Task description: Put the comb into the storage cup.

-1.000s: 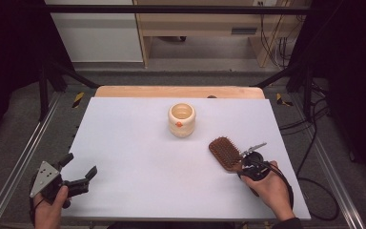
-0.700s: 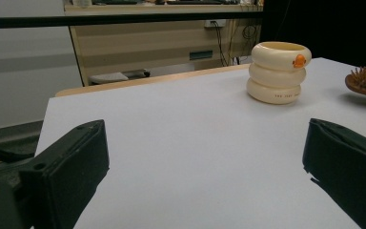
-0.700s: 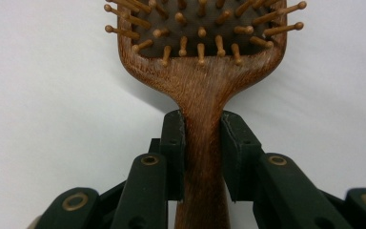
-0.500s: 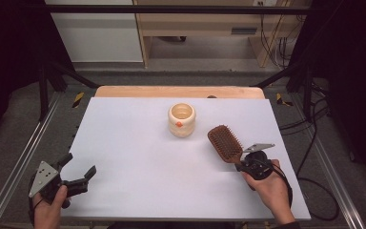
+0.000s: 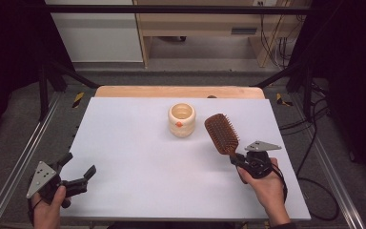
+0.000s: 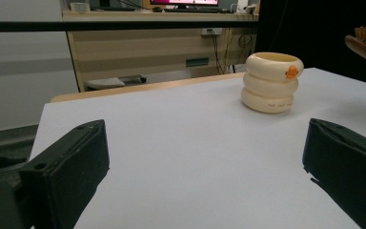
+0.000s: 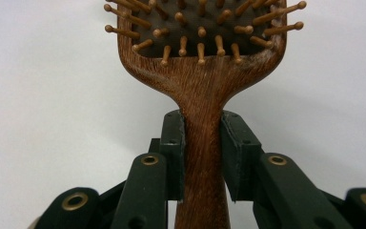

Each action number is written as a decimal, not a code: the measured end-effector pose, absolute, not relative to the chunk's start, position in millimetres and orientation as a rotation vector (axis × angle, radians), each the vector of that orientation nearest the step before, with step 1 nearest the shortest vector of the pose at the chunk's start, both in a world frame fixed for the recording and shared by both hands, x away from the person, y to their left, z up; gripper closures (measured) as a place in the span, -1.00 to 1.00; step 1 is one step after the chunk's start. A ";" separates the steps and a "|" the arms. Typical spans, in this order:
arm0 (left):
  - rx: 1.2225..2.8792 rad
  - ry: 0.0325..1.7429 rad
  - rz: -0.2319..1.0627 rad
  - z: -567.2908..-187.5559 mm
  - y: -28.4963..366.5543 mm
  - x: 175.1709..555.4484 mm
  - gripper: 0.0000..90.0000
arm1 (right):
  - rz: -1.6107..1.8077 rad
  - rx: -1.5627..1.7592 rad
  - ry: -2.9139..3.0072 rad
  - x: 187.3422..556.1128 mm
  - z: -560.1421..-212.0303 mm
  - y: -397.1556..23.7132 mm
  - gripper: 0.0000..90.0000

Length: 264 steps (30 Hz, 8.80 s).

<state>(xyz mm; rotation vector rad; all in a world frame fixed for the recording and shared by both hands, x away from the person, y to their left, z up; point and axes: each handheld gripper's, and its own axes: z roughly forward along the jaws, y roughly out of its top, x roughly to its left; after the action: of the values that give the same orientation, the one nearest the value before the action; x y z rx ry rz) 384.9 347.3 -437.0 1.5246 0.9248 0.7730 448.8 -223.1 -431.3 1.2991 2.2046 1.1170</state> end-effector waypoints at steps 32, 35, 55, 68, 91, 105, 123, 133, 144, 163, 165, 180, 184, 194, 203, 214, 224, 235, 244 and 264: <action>1.513 0.757 0.494 -383.6 169.8 453.5 -0.95 | 1.289 1.171 2.135 451.3 -425.1 -204.7 0.62; 1.525 0.746 0.470 -381.7 154.4 457.3 -0.95 | 1.295 1.167 2.128 451.1 -424.4 -203.6 0.62; 1.528 0.743 0.369 -366.0 105.3 474.0 -0.94 | 1.370 1.106 2.084 443.8 -413.9 -192.5 0.62; 1.515 0.815 0.272 -367.4 90.2 486.8 -0.92 | 1.383 1.059 2.074 438.6 -411.4 -184.1 0.62; 1.460 0.828 0.051 -361.2 64.3 513.5 -0.42 | 1.412 1.007 2.062 434.0 -411.7 -174.7 0.62; 1.451 0.876 0.009 -361.5 60.4 514.9 0.07 | 1.407 1.005 2.082 435.9 -418.1 -169.4 0.61; 1.485 0.837 0.062 -348.0 50.7 508.8 0.15 | 1.441 1.062 2.069 440.0 -422.9 -172.1 0.28; 1.470 0.842 0.161 -335.2 62.8 512.9 0.15 | 1.437 1.064 2.038 435.5 -421.8 -176.8 -0.23; 1.452 0.819 0.237 -315.8 71.9 514.2 0.15 | 1.364 1.058 1.937 436.7 -425.7 -187.9 -0.62; 1.449 0.784 0.334 -267.3 70.6 526.0 0.14 | 1.386 1.112 1.927 438.2 -431.1 -200.9 -0.90; 1.448 0.778 0.347 -261.3 71.8 528.0 0.14 | 1.390 1.117 1.924 438.5 -431.1 -201.8 -0.90; 1.396 0.797 0.414 -238.2 86.6 545.2 0.14 | 1.388 1.132 1.912 438.8 -433.0 -204.1 -0.91; 1.384 0.796 0.425 -233.0 89.2 552.3 0.14 | 1.393 1.136 1.899 439.3 -432.9 -207.0 -0.91; 1.376 0.809 0.483 -225.6 96.8 568.4 0.14 | 1.396 1.147 1.881 439.0 -433.3 -209.0 -0.90; 1.358 0.837 0.502 -225.7 109.7 577.2 0.14 | 1.407 1.134 1.890 438.9 -433.8 -207.4 -0.91; 1.339 0.865 0.532 -225.6 125.2 582.4 0.14 | 1.420 1.132 1.883 439.3 -433.0 -208.0 -0.91; 1.351 0.880 0.543 -228.0 130.5 584.7 0.14 | 1.415 1.139 1.873 438.6 -432.7 -210.8 -0.91; 1.353 0.899 0.543 -235.8 130.8 590.5 0.14 | 1.420 1.138 1.870 438.0 -433.0 -211.7 -0.91; 1.352 0.919 0.544 -239.4 131.6 595.2 0.14 | 1.425 1.143 1.868 437.8 -433.1 -212.8 -0.90; 1.358 0.945 0.578 -249.4 126.5 595.9 0.14 | 1.428 1.089 1.815 434.7 -436.1 -215.6 -0.89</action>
<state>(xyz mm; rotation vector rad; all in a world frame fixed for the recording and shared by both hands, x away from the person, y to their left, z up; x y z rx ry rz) 595.9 126.5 -249.4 1.3576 0.9448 0.5775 434.7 -215.6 -436.1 1.0888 1.8151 1.4283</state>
